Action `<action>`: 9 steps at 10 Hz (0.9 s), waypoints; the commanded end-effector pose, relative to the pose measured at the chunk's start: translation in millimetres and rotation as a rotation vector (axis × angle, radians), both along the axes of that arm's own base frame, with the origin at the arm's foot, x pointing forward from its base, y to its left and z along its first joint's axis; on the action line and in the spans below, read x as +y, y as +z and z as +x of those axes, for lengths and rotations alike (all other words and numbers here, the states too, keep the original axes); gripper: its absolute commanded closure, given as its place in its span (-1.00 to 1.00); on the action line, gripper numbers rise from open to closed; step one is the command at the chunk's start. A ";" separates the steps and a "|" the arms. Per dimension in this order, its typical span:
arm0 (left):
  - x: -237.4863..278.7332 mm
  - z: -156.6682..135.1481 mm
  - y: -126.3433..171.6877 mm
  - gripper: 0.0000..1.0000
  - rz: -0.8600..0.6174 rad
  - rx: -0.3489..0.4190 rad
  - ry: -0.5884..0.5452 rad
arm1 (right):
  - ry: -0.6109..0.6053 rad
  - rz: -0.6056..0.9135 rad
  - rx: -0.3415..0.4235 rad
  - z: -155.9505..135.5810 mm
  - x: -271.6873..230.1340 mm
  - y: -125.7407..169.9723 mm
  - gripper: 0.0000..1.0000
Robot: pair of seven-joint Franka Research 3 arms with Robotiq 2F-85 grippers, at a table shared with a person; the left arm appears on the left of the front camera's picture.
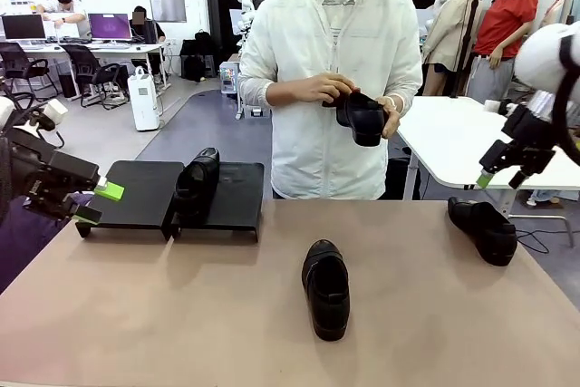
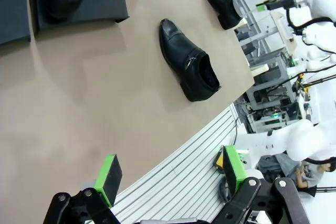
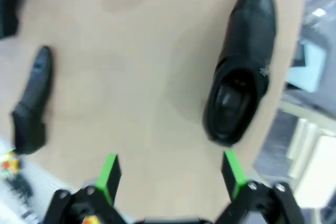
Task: Organize the shoes by placing them on the stand.
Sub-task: Pick up one Shoe and place it in the middle of the table.
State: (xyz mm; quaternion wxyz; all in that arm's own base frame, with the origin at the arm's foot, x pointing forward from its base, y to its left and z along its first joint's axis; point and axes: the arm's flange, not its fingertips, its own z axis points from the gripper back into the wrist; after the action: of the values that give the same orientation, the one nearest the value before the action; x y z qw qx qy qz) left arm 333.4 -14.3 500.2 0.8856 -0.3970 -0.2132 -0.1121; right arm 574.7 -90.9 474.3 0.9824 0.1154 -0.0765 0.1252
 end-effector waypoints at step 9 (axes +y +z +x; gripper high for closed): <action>0.3 -0.8 0.8 -1.00 -0.020 -0.002 0.006 | -0.064 -0.052 0.076 103.9 0.6 -88.4 -1.00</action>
State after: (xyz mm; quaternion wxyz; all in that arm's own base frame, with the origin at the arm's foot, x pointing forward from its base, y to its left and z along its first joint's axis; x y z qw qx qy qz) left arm 333.4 -14.3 500.1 0.8857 -0.3970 -0.2132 -0.1120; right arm 668.7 -90.1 379.7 0.9870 0.1147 -0.0368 0.1066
